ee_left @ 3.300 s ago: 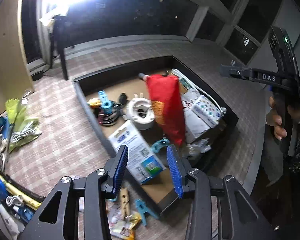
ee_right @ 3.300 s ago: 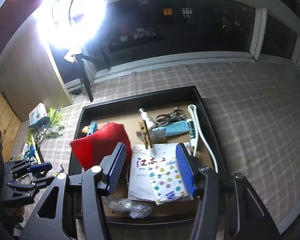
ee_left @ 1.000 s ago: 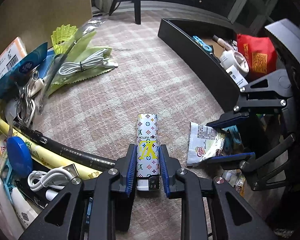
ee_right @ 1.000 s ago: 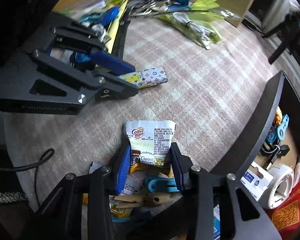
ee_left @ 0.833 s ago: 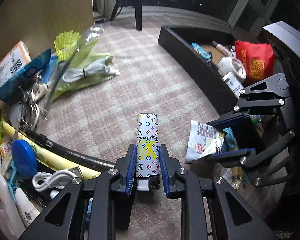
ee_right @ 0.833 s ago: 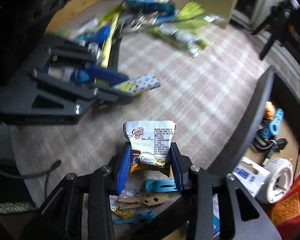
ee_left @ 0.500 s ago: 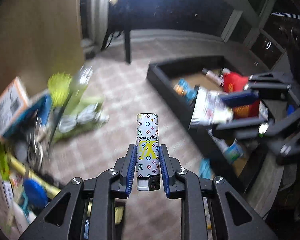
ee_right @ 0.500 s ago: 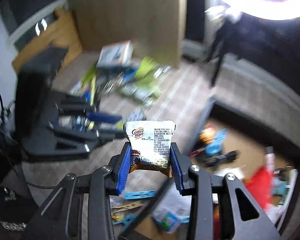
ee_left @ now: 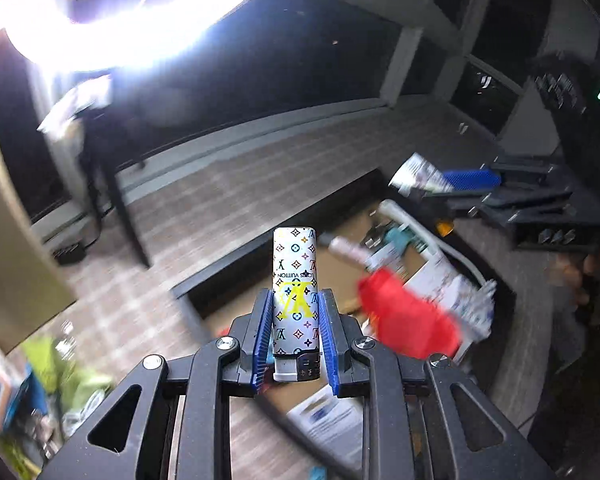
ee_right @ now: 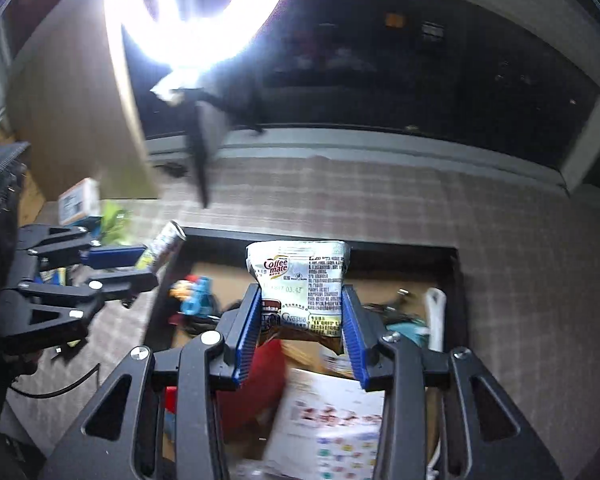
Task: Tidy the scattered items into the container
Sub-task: 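Carry the lighter and packet over the tray while both grippers open to release, then move both grippers back over the pile of items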
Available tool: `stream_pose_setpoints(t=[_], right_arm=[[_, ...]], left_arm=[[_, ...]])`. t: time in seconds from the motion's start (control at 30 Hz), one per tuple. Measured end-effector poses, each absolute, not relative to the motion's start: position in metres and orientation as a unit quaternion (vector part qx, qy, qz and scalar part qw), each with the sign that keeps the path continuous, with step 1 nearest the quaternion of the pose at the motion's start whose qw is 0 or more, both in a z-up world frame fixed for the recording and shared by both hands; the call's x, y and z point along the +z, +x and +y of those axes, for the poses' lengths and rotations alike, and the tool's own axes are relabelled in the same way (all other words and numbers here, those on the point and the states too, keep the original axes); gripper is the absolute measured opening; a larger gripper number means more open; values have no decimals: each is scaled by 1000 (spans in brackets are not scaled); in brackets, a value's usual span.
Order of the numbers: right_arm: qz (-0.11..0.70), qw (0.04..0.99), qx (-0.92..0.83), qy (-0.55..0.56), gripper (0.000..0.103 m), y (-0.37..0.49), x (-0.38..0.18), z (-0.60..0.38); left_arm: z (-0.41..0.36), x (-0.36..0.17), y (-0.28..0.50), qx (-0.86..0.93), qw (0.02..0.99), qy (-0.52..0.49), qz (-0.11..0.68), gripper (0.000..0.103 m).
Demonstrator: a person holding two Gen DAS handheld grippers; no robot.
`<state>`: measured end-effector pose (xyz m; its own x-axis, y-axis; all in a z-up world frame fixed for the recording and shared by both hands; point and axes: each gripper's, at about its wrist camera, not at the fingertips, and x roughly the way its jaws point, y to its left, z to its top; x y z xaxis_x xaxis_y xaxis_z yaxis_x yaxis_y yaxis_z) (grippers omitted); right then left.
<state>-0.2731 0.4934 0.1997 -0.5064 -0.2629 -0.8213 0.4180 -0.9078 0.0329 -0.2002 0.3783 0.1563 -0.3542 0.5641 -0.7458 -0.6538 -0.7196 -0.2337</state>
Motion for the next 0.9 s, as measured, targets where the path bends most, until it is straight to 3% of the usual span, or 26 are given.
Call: stream_pose_setpoints(t=[0.07, 0.1, 0.53, 0.9], right_arm=[[82, 177, -866, 460, 59, -275, 196, 501], [75, 171, -870, 456, 59, -274, 197, 505], [75, 216, -873, 430, 59, -236, 219, 490], [71, 279, -869, 403, 59, -168, 260, 469]], left_arm=[[391, 158, -204, 825, 358, -433, 64, 41], [394, 160, -204, 830, 348, -431, 67, 55], [333, 180, -181, 845, 327, -419, 59, 53], [225, 215, -112, 881, 257, -392, 66, 53]])
